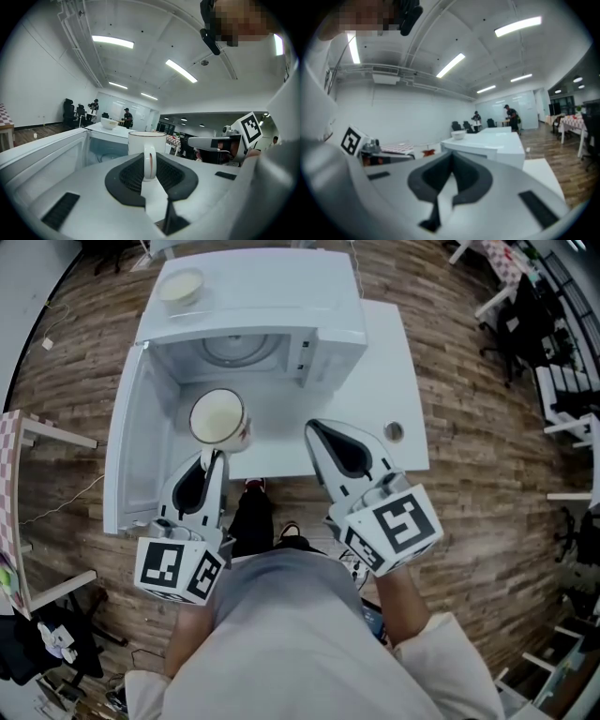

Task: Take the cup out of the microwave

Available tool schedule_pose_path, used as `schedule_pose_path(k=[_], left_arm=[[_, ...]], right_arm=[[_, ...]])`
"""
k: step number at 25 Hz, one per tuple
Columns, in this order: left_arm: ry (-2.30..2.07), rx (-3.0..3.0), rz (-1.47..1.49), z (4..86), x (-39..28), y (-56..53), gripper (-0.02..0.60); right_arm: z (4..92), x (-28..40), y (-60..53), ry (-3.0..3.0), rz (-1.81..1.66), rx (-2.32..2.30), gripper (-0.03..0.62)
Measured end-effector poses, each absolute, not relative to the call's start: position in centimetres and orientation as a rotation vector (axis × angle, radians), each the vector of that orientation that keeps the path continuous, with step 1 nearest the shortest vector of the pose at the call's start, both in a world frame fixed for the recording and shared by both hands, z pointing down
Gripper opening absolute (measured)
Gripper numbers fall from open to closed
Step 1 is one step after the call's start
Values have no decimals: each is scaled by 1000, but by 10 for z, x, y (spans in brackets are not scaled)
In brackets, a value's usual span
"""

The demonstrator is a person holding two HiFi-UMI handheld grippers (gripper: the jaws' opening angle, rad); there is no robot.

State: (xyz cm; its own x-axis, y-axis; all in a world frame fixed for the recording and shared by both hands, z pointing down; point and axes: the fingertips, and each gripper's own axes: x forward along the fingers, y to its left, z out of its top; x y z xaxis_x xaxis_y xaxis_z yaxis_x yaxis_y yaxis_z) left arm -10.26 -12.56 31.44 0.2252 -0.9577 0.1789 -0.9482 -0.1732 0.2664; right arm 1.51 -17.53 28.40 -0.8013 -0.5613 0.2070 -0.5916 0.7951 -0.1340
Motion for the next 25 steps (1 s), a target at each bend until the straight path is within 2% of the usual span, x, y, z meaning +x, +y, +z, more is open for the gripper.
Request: schedule_pose_path(k=[25], left_arm=[[-1740, 2175, -72, 319, -109, -131, 66]], right_arm=[[284, 8, -175, -2794, 292, 916, 21]])
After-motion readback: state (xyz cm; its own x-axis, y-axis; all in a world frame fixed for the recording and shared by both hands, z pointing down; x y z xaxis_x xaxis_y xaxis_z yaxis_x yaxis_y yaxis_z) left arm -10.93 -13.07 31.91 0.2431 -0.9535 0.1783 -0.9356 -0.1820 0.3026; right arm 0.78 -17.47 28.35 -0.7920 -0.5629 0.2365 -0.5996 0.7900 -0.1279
